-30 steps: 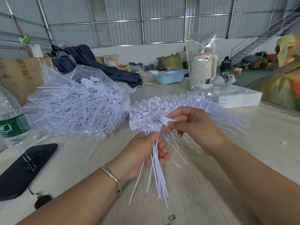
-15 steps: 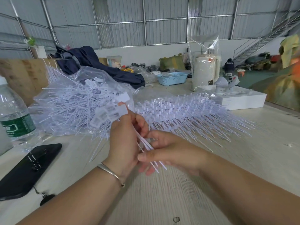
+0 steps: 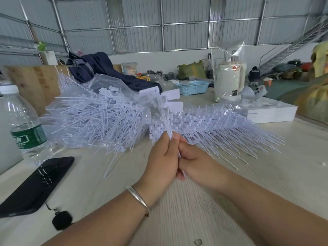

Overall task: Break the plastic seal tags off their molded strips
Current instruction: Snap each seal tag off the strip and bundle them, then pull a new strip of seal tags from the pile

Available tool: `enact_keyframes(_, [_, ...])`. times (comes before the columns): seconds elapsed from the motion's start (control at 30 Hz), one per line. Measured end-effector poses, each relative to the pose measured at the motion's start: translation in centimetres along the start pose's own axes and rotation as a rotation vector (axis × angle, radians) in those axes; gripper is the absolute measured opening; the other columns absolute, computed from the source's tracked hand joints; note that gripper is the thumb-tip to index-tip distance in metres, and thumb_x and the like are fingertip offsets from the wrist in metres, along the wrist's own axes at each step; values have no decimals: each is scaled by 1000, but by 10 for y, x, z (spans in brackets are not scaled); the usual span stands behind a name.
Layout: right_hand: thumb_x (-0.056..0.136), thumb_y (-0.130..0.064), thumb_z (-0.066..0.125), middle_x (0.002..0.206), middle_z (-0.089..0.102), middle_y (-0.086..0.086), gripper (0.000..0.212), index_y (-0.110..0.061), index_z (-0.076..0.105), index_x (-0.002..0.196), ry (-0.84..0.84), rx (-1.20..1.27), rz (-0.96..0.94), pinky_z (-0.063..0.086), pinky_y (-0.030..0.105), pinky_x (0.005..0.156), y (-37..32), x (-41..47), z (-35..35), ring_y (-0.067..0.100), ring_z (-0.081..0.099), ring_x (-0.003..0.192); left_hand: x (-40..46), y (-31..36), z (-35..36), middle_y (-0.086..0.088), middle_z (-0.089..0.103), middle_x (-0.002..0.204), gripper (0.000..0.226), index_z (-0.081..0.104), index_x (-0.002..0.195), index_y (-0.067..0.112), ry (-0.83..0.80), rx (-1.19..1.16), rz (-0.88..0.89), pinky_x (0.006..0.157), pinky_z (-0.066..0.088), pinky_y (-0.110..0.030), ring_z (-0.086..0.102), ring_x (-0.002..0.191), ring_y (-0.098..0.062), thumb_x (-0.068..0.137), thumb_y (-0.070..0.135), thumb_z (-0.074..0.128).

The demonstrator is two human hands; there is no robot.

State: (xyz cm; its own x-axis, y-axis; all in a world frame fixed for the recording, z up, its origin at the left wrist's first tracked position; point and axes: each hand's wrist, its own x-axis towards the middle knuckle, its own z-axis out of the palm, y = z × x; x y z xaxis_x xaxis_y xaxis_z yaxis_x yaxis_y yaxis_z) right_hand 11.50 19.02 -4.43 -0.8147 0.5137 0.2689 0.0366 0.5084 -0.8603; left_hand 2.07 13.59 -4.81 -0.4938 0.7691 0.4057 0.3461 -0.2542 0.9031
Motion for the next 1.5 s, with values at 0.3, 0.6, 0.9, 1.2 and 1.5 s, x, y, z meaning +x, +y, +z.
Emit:
enact_keyframes(0.3, [87,-9,66,102,61,0,19,-23,67,100,202,12,80,49,34,80,5,0,-18,15,56,80,77,20,-83,-2,48,70,24,51,98,7,514,400,163,52,30,-28,46,62,-18,105,24,35])
enact_keyframes(0.6, [87,-12,67,100,64,-5,14,-25,69,93,179,-46,70,49,29,72,15,3,-20,28,60,77,121,-21,-150,-32,47,131,58,15,149,-8,387,1143,-180,95,42,-39,50,119,-42,97,-2,38])
enact_keyframes(0.9, [87,-12,68,86,66,-12,11,-23,70,86,147,-92,29,45,20,65,22,5,-25,20,60,70,145,-9,-135,-25,46,132,37,47,129,-1,138,1570,-270,90,49,-46,54,118,-39,93,-1,44])
enact_keyframes(1.2, [87,-14,68,94,61,-14,16,-29,66,92,375,-334,12,38,9,68,39,13,-36,0,55,84,148,-14,-123,-20,29,140,46,37,137,-2,62,1537,-361,101,40,-47,32,130,-36,94,12,46])
enact_keyframes(1.5, [86,-37,66,119,54,-1,50,-22,54,133,335,-699,170,44,28,88,47,15,-34,17,53,111,121,9,-99,-11,47,125,48,57,126,11,331,1187,313,85,44,-42,36,120,-31,81,-5,52])
